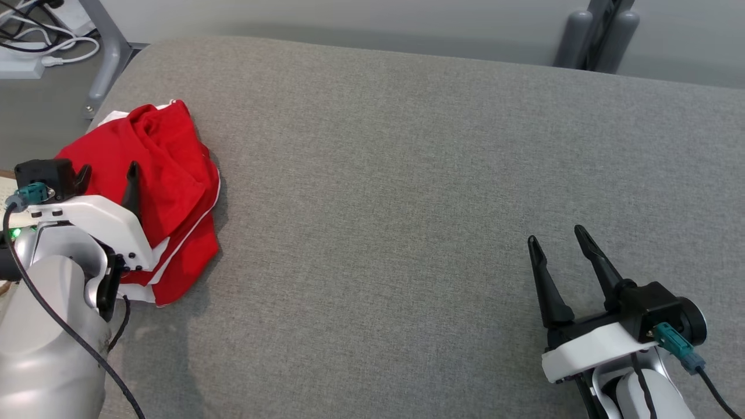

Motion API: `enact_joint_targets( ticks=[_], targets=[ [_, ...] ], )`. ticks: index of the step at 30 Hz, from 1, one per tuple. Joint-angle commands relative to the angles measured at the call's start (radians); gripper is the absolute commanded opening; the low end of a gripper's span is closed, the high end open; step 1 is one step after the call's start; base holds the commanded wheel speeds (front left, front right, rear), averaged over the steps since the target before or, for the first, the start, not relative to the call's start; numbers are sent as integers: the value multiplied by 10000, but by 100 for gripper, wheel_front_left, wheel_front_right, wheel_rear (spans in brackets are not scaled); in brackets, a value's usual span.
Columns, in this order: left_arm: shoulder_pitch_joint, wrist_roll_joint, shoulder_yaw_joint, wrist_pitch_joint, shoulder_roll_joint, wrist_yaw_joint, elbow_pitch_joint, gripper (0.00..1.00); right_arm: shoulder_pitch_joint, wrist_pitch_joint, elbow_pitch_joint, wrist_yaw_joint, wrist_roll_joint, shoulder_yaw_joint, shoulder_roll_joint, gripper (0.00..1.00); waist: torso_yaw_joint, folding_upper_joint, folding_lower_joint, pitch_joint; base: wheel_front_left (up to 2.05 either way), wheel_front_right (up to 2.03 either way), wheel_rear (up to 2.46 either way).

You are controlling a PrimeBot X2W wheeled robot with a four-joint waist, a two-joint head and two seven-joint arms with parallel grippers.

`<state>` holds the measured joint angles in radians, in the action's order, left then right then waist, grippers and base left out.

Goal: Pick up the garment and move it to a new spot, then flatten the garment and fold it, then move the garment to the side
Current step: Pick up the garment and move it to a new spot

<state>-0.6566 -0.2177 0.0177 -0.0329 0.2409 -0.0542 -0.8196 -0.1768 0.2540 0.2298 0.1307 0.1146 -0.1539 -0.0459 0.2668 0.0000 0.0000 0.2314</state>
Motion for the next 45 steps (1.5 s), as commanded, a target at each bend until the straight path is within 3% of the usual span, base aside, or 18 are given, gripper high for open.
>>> enact_joint_targets(
  ticks=[1,14,15,16,32,45],
  targets=[
    [-256,-85,-62,76,52,-54,-259,100,-115,-36,-67,1,-70,4,-82,100,-130,0,0,124,0,0,0],
    [-1676,-789,-296,1212,384,-300,-3170,100,-303,-12,-171,1,-239,-2,-106,100,-540,0,0,676,0,0,0],
    [-1734,-776,-296,1226,386,-303,-3277,58,-303,-7,-173,3,-247,-5,-105,100,-549,0,0,690,0,0,0],
    [-1791,-790,-283,1197,391,-320,-3363,0,-300,-2,-177,3,-254,7,-105,100,-556,0,0,702,0,0,0],
    [-1981,-605,146,-360,509,-310,-3697,0,-65,56,139,1,-45,-73,-87,100,-433,0,0,-60,0,0,0],
    [-1820,-601,345,-1659,424,-141,-2359,0,355,137,452,1,392,-160,-71,100,-398,0,0,-1395,0,0,0]
  ],
)
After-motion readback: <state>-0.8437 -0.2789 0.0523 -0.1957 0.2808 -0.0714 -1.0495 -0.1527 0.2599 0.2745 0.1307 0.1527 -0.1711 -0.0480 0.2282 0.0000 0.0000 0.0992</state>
